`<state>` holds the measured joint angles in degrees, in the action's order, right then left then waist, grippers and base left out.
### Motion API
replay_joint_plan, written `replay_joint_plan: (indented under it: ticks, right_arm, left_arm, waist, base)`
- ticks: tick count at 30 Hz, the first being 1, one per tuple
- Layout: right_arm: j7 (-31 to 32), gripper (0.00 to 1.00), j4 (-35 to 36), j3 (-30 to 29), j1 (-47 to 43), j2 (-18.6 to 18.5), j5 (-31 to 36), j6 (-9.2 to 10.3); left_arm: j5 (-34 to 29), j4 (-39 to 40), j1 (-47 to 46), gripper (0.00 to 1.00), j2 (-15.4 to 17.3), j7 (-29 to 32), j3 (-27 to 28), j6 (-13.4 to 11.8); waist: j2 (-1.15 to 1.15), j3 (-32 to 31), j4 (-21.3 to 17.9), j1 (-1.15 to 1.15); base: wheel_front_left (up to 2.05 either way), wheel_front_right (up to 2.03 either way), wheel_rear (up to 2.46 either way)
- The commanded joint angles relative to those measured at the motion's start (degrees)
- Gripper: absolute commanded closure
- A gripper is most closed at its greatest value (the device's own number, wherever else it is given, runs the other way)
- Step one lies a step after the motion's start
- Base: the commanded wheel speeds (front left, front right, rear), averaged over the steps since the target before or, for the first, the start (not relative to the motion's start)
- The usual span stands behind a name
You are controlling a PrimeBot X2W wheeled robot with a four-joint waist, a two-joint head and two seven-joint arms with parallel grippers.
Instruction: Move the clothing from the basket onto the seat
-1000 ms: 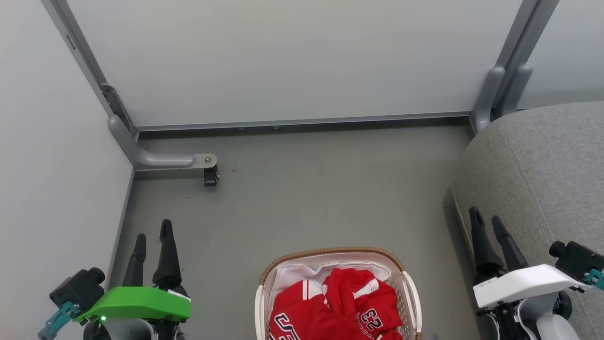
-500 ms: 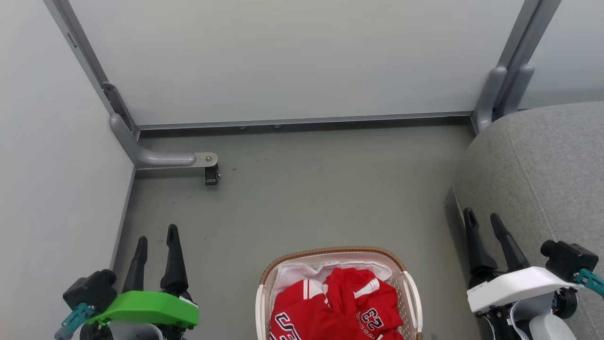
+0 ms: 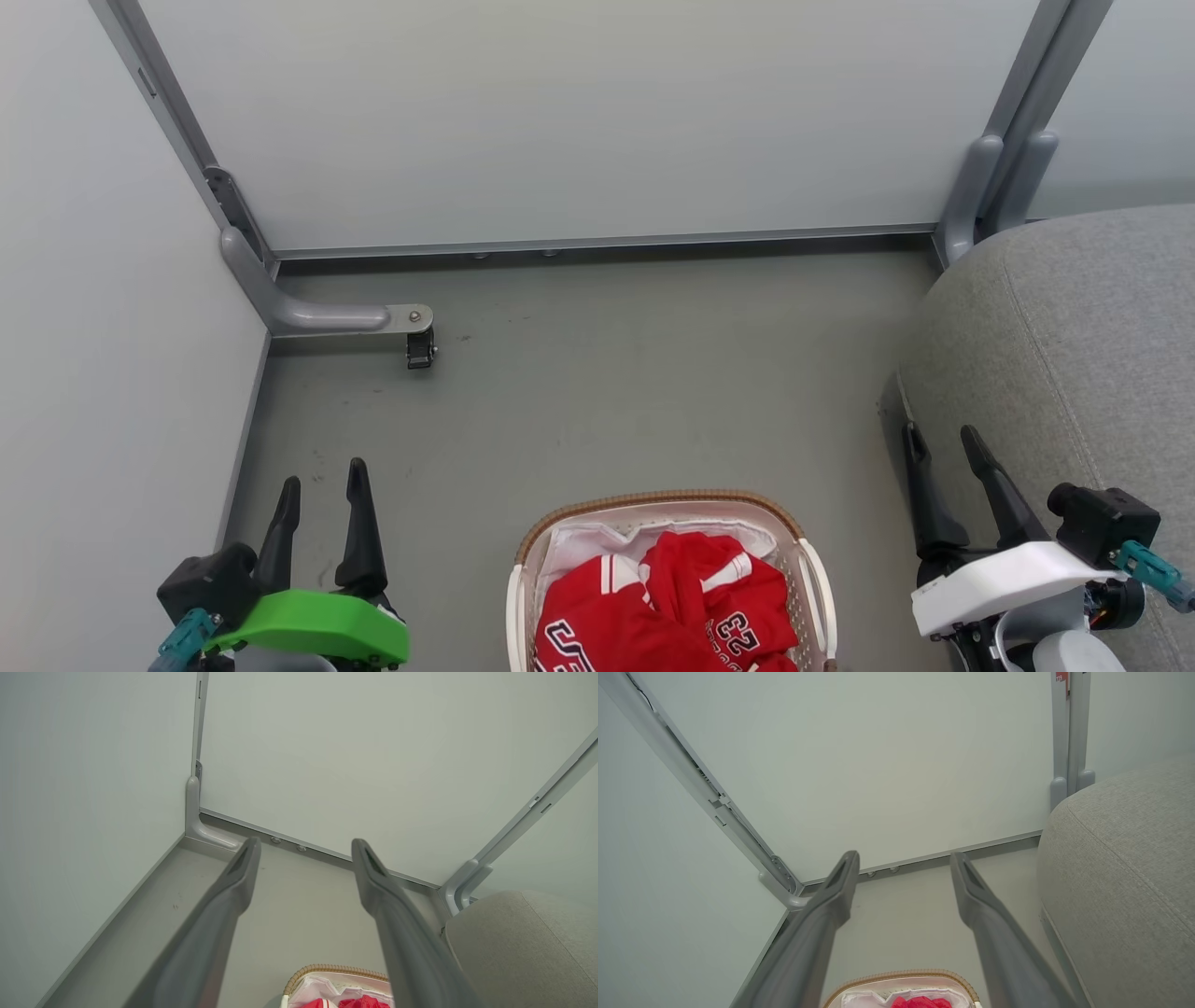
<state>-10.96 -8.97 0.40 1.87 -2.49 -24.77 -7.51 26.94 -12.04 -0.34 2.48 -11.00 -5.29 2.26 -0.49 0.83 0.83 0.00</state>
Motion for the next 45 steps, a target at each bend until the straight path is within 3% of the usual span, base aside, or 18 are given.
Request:
replay_joint_plan:
  ticks: [1, 35, 45]
  right_arm:
    - [-0.58, 0.00, 0.57, 0.17, -0.33, -0.36, 1.46, 0.03]
    - [-4.34, 0.00, -0.86, 1.42, -1.52, -0.55, 16.32, 0.04]
    - [-4.32, 0.00, -1.50, 1.42, -1.35, -0.55, 16.19, 0.04]
  left_arm:
    - [-1.62, -0.01, 0.50, 0.00, 0.47, -0.45, -0.11, -0.19]
    - [-14.00, -3.96, 0.93, 0.00, 0.59, -4.30, -2.87, -1.62]
    - [-13.67, -4.55, 0.67, 0.00, 0.59, -4.16, -2.85, -1.68]
  waist:
    - [0.35, -0.04, 0.01, 0.00]
    - [0.49, 0.16, 0.51, 0.00]
    - [0.49, 0.17, 0.50, 0.00]
  base:
    - [0.00, 0.00, 0.00]
    - [0.00, 0.00, 0.00]
    - [0.00, 0.00, 0.00]
